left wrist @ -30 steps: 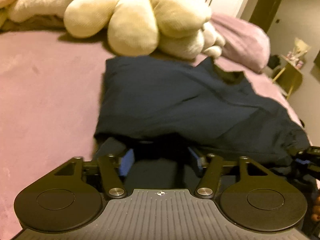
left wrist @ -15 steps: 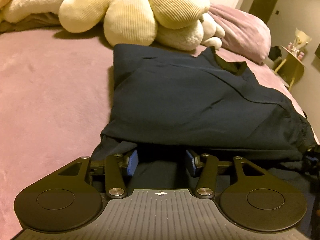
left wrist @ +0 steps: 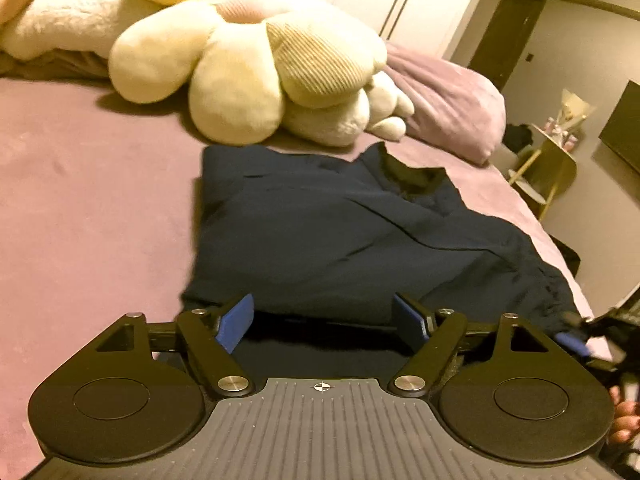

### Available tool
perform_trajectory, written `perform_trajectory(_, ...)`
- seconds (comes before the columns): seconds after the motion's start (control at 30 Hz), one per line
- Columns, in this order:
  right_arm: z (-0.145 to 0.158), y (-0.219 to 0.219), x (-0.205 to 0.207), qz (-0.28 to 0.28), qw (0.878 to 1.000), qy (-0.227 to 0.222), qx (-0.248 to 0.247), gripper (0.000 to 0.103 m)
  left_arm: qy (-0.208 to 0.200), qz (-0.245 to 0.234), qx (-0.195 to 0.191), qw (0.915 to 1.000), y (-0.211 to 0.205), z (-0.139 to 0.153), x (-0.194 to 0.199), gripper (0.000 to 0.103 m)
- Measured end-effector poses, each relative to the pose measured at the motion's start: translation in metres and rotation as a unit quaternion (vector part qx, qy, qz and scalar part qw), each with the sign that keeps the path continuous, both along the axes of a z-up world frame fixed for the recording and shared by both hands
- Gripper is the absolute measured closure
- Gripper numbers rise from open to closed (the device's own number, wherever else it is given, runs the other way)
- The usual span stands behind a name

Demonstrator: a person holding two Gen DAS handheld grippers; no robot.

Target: Fold large clothes

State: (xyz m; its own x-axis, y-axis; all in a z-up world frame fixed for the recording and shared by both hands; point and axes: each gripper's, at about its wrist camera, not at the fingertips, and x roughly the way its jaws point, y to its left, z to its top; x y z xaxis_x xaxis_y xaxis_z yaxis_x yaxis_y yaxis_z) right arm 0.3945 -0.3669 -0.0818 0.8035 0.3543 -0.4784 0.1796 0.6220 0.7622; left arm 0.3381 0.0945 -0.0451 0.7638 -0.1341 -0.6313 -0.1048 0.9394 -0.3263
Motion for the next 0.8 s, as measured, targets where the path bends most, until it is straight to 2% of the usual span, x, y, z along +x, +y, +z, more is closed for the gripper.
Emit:
perform_trajectory(0.07,-0.015,0.003,0.01,0.01,0.998,0.022,0.053,0.075,0.009,0.003,-0.009,0.9999,-0.004,-0.004,0.009,0.021)
perform_trajectory(0.17,-0.031,0.011,0.022,-0.006,0.997,0.06,0.05,0.082,0.025,0.009,-0.01,0.9996,-0.009,-0.011,0.019,0.022)
perform_trajectory(0.27,-0.032,0.018,0.032,-0.009,0.997,0.061,0.046,0.093,0.023,0.005,-0.002,0.9997,-0.013,-0.012,0.02,0.022)
perform_trajectory(0.3,-0.032,0.016,0.027,-0.009,0.997,0.051,0.059,0.093,0.023,0.004,0.001,0.9997,-0.013,-0.013,0.021,0.022)
perform_trajectory(0.37,-0.04,0.006,0.021,-0.013,0.991,0.029,0.13,0.094,0.028,0.006,0.004,0.9996,-0.013,-0.016,0.022,0.022)
perform_trajectory(0.4,-0.042,0.002,0.017,-0.02,0.99,0.033,0.138,0.095,0.031,0.007,0.005,0.9995,-0.013,-0.018,0.023,0.022)
perform_trajectory(0.5,-0.033,0.006,-0.004,-0.022,0.998,0.028,0.061,0.095,0.048,0.009,0.021,0.9986,-0.019,-0.023,0.03,0.022)
perform_trajectory(0.6,-0.029,0.014,-0.009,-0.013,0.999,0.031,-0.002,0.095,0.056,0.007,0.043,0.9975,-0.026,-0.025,0.033,0.022)
perform_trajectory(0.63,-0.029,0.014,-0.006,-0.012,0.999,0.04,-0.006,0.095,0.058,0.006,0.049,0.9971,-0.027,-0.025,0.034,0.022)
perform_trajectory(0.7,-0.026,0.009,-0.008,-0.014,0.999,0.045,0.012,0.086,0.061,0.003,0.058,0.9965,-0.03,-0.025,0.035,0.021)
perform_trajectory(0.73,-0.023,0.008,-0.01,-0.018,0.999,0.05,0.011,0.079,0.062,0.0,0.063,0.9961,-0.031,-0.026,0.036,0.021)
perform_trajectory(0.77,-0.019,0.006,-0.015,-0.025,0.998,0.052,0.007,0.067,0.064,-0.002,0.069,0.9956,-0.033,-0.027,0.037,0.021)
perform_trajectory(0.8,-0.015,0.006,-0.022,-0.032,0.998,0.053,0.004,0.063,0.065,-0.003,0.075,0.995,-0.035,-0.028,0.037,0.021)
